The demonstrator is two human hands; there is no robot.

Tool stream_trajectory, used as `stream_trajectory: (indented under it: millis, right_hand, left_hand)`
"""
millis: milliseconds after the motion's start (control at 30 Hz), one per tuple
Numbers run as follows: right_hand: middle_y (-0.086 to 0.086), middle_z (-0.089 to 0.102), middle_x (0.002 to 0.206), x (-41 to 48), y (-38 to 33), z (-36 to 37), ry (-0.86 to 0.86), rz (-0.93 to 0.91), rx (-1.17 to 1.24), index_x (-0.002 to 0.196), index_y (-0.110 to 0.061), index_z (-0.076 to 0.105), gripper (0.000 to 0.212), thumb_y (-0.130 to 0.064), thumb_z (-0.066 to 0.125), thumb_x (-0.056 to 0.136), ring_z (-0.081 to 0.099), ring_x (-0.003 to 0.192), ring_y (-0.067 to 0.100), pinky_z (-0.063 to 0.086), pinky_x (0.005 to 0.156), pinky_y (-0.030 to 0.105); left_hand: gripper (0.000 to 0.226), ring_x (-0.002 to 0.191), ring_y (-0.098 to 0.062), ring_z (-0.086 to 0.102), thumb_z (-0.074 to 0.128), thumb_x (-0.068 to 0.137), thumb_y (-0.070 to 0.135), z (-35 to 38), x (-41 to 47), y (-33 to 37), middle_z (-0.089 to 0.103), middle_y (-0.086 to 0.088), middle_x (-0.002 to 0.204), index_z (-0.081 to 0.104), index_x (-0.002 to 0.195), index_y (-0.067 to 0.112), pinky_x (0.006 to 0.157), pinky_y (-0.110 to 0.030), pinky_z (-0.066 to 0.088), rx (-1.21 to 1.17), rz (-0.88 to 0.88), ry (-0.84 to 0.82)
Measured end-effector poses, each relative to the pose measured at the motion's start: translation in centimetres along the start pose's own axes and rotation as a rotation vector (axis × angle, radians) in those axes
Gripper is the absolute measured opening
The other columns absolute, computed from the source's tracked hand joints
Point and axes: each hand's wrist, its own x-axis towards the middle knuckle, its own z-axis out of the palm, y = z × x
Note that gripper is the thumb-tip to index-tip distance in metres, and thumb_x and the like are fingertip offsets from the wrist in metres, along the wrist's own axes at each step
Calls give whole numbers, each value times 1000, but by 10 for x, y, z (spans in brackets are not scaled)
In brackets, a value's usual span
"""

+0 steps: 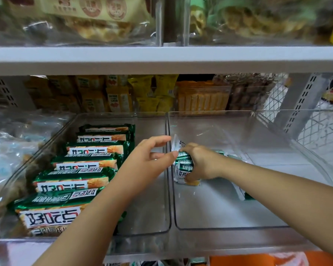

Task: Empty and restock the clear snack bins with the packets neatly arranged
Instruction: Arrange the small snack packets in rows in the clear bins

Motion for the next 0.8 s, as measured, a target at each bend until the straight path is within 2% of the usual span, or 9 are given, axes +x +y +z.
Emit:
stream_trajectory:
  millis: [100,200,300,367,433,567,667,733,800]
  right_hand:
    - [1,41,115,4,-4,-1,27,43,-43,129,-11,48,75,-22,82,62,44,91,16,38,68,24]
    - [0,45,123,-4,-8,7,120,80,-122,132,-16,46,76,-27,79,64,56,96,25,51,73,35]
    - [-4,49,129,-8,-4,6,178,89,-255,137,-28,41,81,-42,76,66,53,110,26,44,73,31]
    - [-2,57,116,-3,1,-3,171,57,-334,128,-37,47,74,-53,75,61,45,111,25,38,70,31]
    - [3,55,110,4,8,-10,127,37,-282,128,-36,47,79,-58,77,58,41,111,25,37,72,31]
    - [3,39,129,6,18,-5,29,-8,-66,139,-20,36,97,-47,85,60,42,119,21,40,94,27]
    - [1,21,146,9,22,-5,9,-12,-33,141,-21,37,98,-48,85,60,30,134,24,31,110,30]
    - [1,17,153,14,21,-8,1,-12,-79,143,-21,37,98,-51,83,61,24,138,23,26,112,29]
    - [1,23,153,15,19,-8,29,-43,-133,141,-21,41,96,-53,83,60,27,137,22,28,110,30]
  left_hand:
    - [32,86,16,57,65,86,35,0,0,0,54,10,123,51,112,45,60,1,42,-7,0,9]
    - [33,93,6,58,64,86,35,-1,0,-1,55,9,124,51,114,45,62,0,43,-8,-2,7]
    - [33,96,3,59,65,85,35,0,0,-2,56,7,124,52,114,44,63,-1,45,-23,0,5]
    - [33,93,3,60,65,85,34,0,1,-3,57,6,122,52,114,43,64,-2,45,-24,0,8]
    - [32,89,4,61,65,86,34,0,0,-3,58,4,121,53,113,43,65,-3,45,-29,-4,10]
    - [32,84,5,60,65,86,32,0,0,-4,59,-1,118,54,115,41,61,-4,44,-48,-16,9]
    - [33,75,10,58,65,87,31,0,1,-3,57,-1,114,54,118,38,59,-4,44,-55,-14,6]
    - [35,79,5,59,64,87,31,1,1,-3,58,-2,118,54,119,38,59,-4,44,-44,-15,7]
    - [35,81,3,58,64,87,31,1,1,-2,57,-2,120,53,119,38,59,-3,44,-36,-17,11]
